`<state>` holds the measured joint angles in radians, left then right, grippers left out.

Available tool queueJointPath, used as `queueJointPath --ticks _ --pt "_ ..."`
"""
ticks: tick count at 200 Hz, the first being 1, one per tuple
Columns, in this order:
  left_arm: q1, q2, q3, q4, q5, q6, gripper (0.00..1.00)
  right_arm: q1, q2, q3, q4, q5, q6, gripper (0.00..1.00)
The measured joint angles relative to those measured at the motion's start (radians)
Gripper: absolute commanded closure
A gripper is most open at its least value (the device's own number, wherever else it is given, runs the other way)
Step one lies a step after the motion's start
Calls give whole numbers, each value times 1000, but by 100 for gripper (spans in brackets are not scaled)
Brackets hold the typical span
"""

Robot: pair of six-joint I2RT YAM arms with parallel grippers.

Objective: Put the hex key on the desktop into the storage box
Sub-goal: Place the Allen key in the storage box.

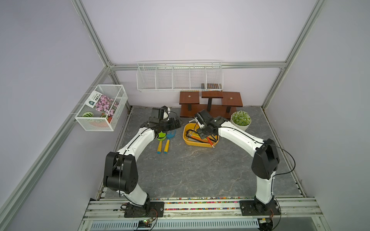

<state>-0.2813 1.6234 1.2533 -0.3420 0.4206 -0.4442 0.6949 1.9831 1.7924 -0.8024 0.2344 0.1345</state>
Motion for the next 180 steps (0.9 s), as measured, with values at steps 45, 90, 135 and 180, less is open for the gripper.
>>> queueJointPath --ticks 45,90,135,180 --pt "0 0 0 0 0 0 0 -26 106 117 -10 -49 -39 100" --pt "0 0 0 0 -3 0 0 -61 211 199 -17 -84 -86 100" --pt "0 0 0 0 -11 0 0 -84 311 253 -20 -108 -122 100" --pt "0 0 0 1 -31 0 0 -84 336 255 -17 -140 -135 100"
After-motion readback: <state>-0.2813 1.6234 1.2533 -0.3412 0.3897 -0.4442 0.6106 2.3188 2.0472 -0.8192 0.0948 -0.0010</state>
